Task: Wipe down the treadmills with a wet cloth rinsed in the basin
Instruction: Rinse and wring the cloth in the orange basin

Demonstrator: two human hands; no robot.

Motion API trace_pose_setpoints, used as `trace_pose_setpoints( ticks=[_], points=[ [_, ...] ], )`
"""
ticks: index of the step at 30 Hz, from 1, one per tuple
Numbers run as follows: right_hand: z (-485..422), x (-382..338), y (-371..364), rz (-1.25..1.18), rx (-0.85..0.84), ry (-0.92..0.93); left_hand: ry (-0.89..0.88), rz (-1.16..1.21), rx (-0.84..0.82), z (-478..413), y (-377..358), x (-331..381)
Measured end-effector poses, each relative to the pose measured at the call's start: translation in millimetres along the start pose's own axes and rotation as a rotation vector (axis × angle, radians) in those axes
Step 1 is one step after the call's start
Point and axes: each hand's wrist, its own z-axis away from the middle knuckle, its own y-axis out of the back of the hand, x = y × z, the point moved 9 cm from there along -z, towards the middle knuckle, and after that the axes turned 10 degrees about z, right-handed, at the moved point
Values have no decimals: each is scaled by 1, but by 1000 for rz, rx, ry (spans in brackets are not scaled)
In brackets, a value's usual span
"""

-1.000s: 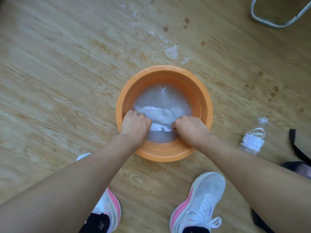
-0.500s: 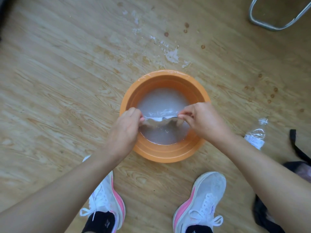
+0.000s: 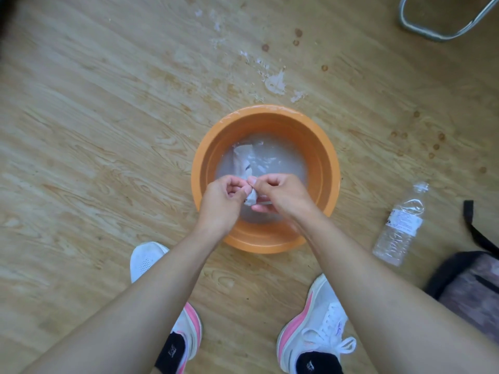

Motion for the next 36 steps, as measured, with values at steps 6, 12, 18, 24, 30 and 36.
trace_pose_setpoints(
  ticks=[6,12,18,24,30,36],
  points=[
    [5,2,29,130,85,-11,71,156,316,18,37,-8],
    [18,19,89,347,539,-19,-116,-137,512,36,72,42],
    [-13,14,56,593,508,101,279,-921,-87,-3,-9,0],
    [-58,19,42,629,573,42,370,-769,-21,-70,-38,-22],
    [-73,29,44,750,534,126,282,-322,271,-74,-17,-66],
    [-54,49,79,68,708,95,239,79,549,-42,-15,-64]
  ],
)
